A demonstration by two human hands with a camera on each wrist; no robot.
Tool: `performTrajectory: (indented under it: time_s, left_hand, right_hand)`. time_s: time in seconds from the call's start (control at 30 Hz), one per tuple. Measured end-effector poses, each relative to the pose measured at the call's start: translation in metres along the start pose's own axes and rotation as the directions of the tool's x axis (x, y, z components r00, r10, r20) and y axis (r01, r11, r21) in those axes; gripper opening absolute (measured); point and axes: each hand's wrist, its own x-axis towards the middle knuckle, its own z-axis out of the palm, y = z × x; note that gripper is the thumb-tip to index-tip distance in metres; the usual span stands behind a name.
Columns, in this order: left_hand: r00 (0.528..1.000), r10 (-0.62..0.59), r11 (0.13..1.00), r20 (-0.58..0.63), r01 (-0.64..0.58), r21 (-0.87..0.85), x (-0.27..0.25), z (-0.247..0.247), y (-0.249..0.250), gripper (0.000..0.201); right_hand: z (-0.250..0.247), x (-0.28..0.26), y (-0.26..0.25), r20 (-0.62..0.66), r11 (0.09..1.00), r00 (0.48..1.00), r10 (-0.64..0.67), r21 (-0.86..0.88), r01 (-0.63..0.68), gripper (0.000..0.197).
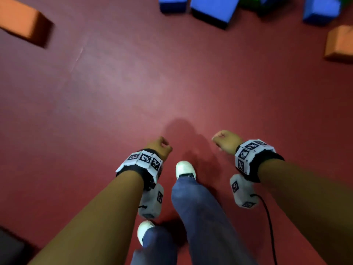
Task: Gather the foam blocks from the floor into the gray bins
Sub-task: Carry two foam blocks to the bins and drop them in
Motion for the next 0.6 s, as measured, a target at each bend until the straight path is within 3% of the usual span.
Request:
performTrajectory:
  time_s: [0.13,0.3,0.43,0.6]
  left_hand:
    - [0.995,0.067,0.997,-0.07,-0.065,0.031,0.002,-0.061,0.075,0.033]
    - [0.977,0.134,0.987,-0.166,-0.146,-0.062,-0.01,-0.16,0.154,0.027]
    - [0.96,0.188,0.972,-0.206,-0.212,-0.102,-0.011,-0.226,0.206,0.016]
    - [0.974,0.15,0.984,-0.17,-0.163,-0.07,0.018,-0.294,0.268,0.03]
  right_hand:
    - [-0.079,-0.004,-0.026,-0.116,0.999,0.993,0.016,0.047,-0.01,0.034]
    - [-0.168,-0.027,-0.117,-0.159,0.987,0.982,-0.104,0.107,0.122,0.019]
    - [-0.222,-0.025,-0.186,-0.197,0.968,0.975,-0.098,0.211,0.14,0.022]
    - [-0.283,0.014,-0.235,-0.223,0.949,0.974,-0.03,0.298,0.097,0.011]
